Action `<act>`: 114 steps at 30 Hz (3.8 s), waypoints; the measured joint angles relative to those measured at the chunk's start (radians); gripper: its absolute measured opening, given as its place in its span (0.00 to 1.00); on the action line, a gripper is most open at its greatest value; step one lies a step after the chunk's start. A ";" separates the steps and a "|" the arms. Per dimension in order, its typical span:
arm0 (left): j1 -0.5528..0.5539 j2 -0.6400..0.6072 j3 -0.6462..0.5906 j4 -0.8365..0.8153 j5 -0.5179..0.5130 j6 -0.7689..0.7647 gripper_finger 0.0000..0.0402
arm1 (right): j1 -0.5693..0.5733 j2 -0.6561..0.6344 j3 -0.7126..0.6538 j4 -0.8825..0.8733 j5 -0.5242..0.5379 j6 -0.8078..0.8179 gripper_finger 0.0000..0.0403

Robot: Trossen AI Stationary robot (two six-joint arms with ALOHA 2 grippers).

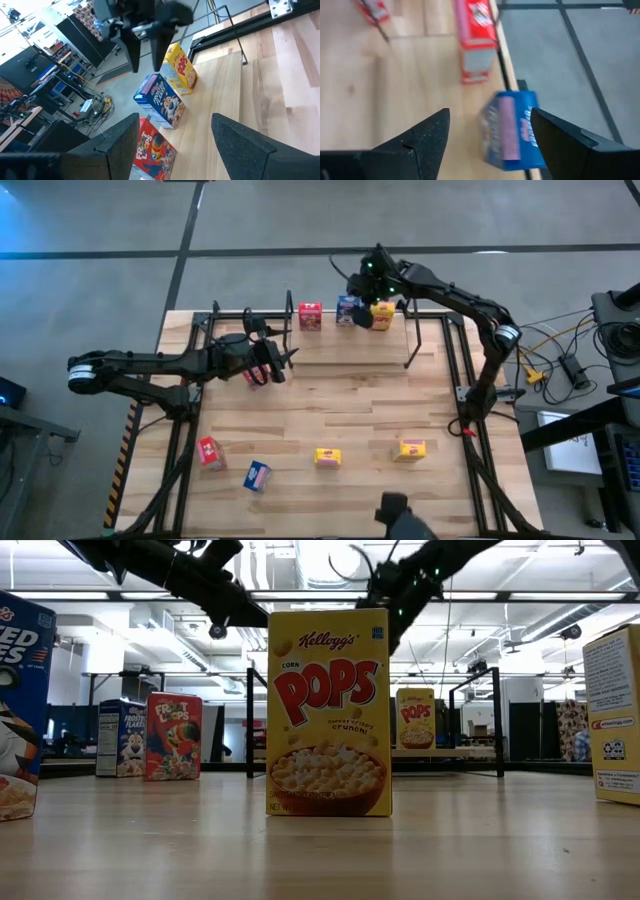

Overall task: Stack cereal on shelf
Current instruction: Put the right yellow cereal box on the shelf aligned with the other yellow cereal box

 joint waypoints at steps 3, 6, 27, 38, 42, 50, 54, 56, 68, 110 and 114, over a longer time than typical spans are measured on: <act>-0.003 0.000 0.000 0.014 0.000 -0.013 0.58 | 0.057 -0.040 0.000 -0.037 0.000 0.048 0.65; -0.005 0.000 0.003 0.013 0.000 -0.023 0.58 | 0.132 -0.076 0.000 -0.076 -0.001 0.103 0.65; -0.053 0.000 0.018 -0.001 0.001 -0.037 0.58 | 0.718 -0.109 -0.020 -0.316 0.013 0.716 0.56; -0.055 0.000 0.024 -0.001 0.007 -0.031 0.58 | 0.964 -0.109 -0.032 -0.633 0.073 0.931 0.55; -0.059 -0.001 0.033 -0.001 0.008 -0.051 0.58 | 1.048 -0.109 -0.048 -0.764 0.124 1.055 0.56; -0.073 -0.001 0.034 0.000 0.008 -0.059 0.58 | 1.162 -0.109 -0.064 -0.797 0.230 1.141 0.56; -0.075 -0.001 0.034 0.000 0.008 -0.072 0.58 | 1.175 -0.108 -0.067 -0.797 0.298 1.160 0.59; -0.075 -0.001 0.034 0.000 0.008 -0.076 0.58 | 1.175 -0.108 -0.068 -0.797 0.289 1.165 0.63; -0.075 -0.001 0.034 0.000 0.008 -0.075 0.58 | 1.238 -0.215 -0.203 -0.605 0.439 1.080 0.63; -0.075 0.001 0.034 0.020 0.008 -0.185 0.58 | 1.293 -0.473 -0.687 -0.250 0.369 1.193 0.69; -0.075 0.001 0.034 0.022 0.008 -0.184 0.58 | 1.293 -0.461 -0.689 -0.249 0.373 1.193 0.66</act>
